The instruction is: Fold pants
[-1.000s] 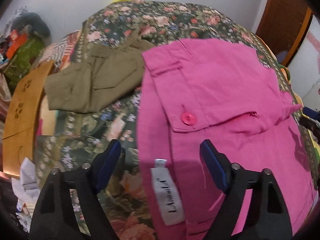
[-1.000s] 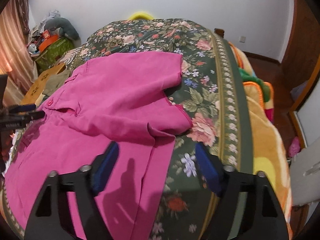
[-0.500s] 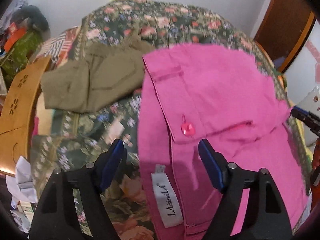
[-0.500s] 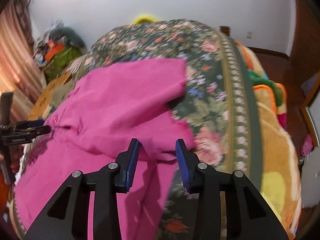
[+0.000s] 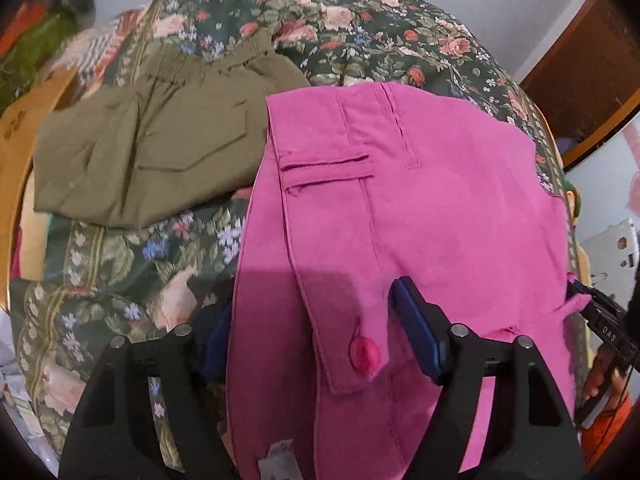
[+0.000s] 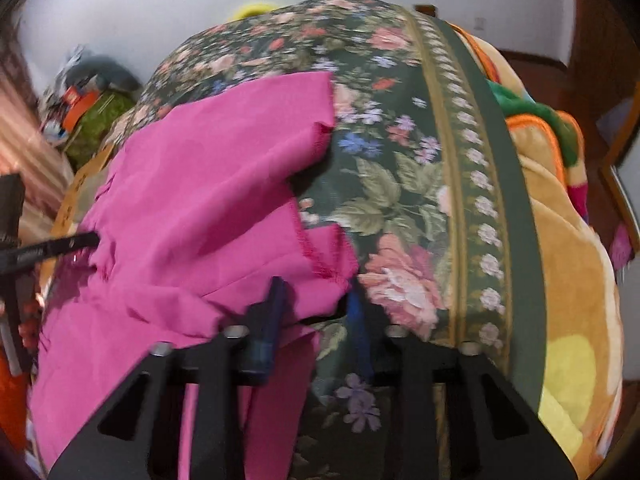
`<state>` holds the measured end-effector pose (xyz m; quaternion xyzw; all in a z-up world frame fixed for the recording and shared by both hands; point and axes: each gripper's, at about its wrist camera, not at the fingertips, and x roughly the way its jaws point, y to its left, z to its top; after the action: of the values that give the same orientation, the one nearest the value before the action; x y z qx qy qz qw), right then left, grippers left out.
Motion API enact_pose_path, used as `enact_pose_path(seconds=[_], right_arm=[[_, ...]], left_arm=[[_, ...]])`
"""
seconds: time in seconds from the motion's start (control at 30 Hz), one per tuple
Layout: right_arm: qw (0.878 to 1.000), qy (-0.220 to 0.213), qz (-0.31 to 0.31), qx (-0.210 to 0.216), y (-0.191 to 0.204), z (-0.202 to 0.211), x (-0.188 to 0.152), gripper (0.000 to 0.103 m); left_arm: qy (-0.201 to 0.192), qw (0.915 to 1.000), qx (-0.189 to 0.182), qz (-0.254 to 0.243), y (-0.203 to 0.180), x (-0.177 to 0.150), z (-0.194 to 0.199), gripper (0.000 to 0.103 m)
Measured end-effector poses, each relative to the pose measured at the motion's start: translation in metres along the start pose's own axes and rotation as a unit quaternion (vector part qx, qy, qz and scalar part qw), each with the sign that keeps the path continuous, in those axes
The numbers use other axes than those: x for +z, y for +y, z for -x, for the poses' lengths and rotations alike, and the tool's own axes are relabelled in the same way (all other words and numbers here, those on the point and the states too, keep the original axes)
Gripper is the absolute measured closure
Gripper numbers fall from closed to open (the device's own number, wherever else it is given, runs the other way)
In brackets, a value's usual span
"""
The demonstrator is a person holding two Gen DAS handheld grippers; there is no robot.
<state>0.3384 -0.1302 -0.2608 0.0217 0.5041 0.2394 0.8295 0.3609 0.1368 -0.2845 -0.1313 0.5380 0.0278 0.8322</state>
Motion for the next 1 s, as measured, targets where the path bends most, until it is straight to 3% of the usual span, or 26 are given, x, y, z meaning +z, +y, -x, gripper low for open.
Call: enact_pose_path(seconds=[0.1,0.2,0.37,0.47,0.57,0.63,0.67,0.8,1.0], right_arm=[[0.999,-0.011,0.041,-0.028,0.007,-0.001,-0.002,0.094],[0.998,-0.019,0.051,-0.032,0.002,0.001,-0.003,0.097],[0.997,-0.006,0.063,-0.038,-0.006,0.005,-0.004,0.097],[0.999,0.018,0.039,-0.032,-0.011,0.014,-0.003,0.094],[1.0,0.001,0.02,-0.023,-0.013,0.04,-0.006,0.085],[1.0,-0.011,0.024,-0.014,-0.008,0.052,-0.008,0.064],[0.999,-0.021,0.03,-0.01,-0.004,0.059,-0.008,0.061],[0.997,-0.042,0.056,0.008,0.012,0.07,-0.006,0.061],[0.996,-0.033,0.081,0.032,0.028,0.042,-0.002,0.061]], left_arm=[[-0.014,0.9997,0.016,-0.009,-0.001,0.0,0.0,0.034],[-0.032,0.9977,0.057,-0.018,0.001,-0.001,0.003,0.036],[-0.015,0.9978,0.062,-0.019,0.005,0.003,0.005,0.036],[-0.025,0.9958,0.081,-0.032,0.0,0.004,0.022,0.036],[-0.049,0.996,0.067,-0.034,0.001,-0.001,0.052,0.036],[-0.055,0.9966,0.054,-0.029,0.003,-0.004,0.065,0.035],[-0.057,0.9969,0.047,-0.026,0.005,-0.007,0.07,0.034],[-0.047,0.9976,0.039,-0.032,0.004,-0.021,0.076,0.033],[-0.005,0.9984,0.024,-0.052,-0.005,-0.047,0.05,0.033]])
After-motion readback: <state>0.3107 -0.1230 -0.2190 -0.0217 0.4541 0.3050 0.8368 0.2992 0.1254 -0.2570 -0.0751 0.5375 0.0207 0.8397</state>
